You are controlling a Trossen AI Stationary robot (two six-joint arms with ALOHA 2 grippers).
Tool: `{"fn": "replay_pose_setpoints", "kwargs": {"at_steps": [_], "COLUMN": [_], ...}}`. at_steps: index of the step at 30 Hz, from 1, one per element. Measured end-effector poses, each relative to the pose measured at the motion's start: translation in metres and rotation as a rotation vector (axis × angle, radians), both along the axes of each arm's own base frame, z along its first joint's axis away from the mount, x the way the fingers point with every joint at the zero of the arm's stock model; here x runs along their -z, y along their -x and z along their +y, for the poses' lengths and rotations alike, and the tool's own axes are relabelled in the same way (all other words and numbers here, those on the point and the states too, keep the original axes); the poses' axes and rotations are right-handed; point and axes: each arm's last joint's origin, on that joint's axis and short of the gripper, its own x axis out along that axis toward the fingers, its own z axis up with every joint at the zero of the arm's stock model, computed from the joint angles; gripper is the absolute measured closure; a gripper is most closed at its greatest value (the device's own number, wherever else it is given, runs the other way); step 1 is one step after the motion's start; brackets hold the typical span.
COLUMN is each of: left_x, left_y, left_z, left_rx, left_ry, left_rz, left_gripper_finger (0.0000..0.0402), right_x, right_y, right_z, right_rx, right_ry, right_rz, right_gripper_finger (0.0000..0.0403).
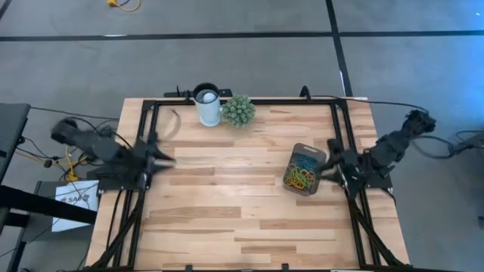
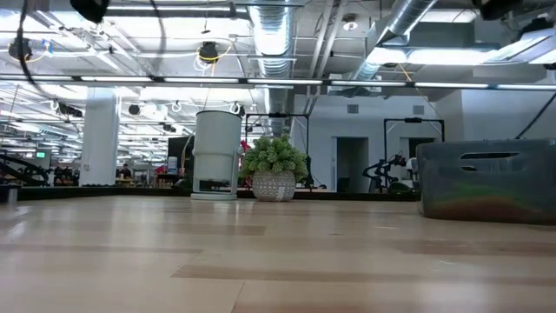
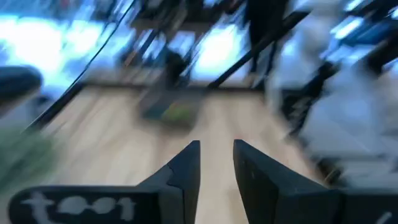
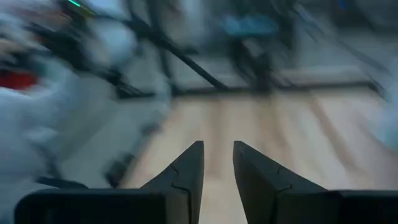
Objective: Pick and place items into bin
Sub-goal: Return to Home Position
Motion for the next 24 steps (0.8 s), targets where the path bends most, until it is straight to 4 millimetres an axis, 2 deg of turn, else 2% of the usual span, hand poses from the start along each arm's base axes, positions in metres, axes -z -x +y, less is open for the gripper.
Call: {"fn": "replay_pose_setpoints", "kwargs": {"at_steps": [2,4,6,9,12,14,18,21,24], "left_x": [0.026,0.047,0.057,0.051,0.041,0.04,0.048,0.059,0.076], "left_y": [-0.007,-0.011,-0.008,0.005,0.023,0.033,0.024,0.013,0.006], "left_z": [-0.006,-0.007,-0.005,0.002,0.009,0.013,0.009,0.004,-0.001], "left_rx": [0.061,0.071,0.07,0.068,0.124,0.135,0.121,0.11,0.153], "left_ry": [0.012,0.011,0.007,0.027,0.024,0.031,0.021,-0.002,0.002], "left_rz": [-0.159,-0.236,-0.256,-0.303,-0.359,-0.402,-0.401,-0.464,-0.516], "left_gripper_finger": [0.0315,0.0315,0.0315,0.0315,0.0315,0.0315,0.0315,0.0315,0.0315], "right_x": [0.025,0.049,0.062,0.053,0.058,0.061,0.075,0.085,0.087], "right_y": [0.0,0.0,0.007,0.024,0.036,0.035,0.029,0.026,0.023], "right_z": [0.003,0.0,-0.008,-0.021,-0.026,-0.025,-0.022,-0.021,-0.018], "right_rx": [-0.087,-0.07,-0.037,-0.075,-0.146,-0.174,-0.163,-0.15,-0.203], "right_ry": [-0.013,-0.045,-0.117,-0.212,-0.178,-0.154,-0.117,-0.129,-0.161], "right_rz": [-0.096,-0.075,-0.039,-0.181,-0.272,-0.334,-0.308,-0.292,-0.368], "right_gripper_finger": [0.0321,0.0321,0.0321,0.0321,0.0321,0.0321,0.0321,0.0321,0.0321]}}
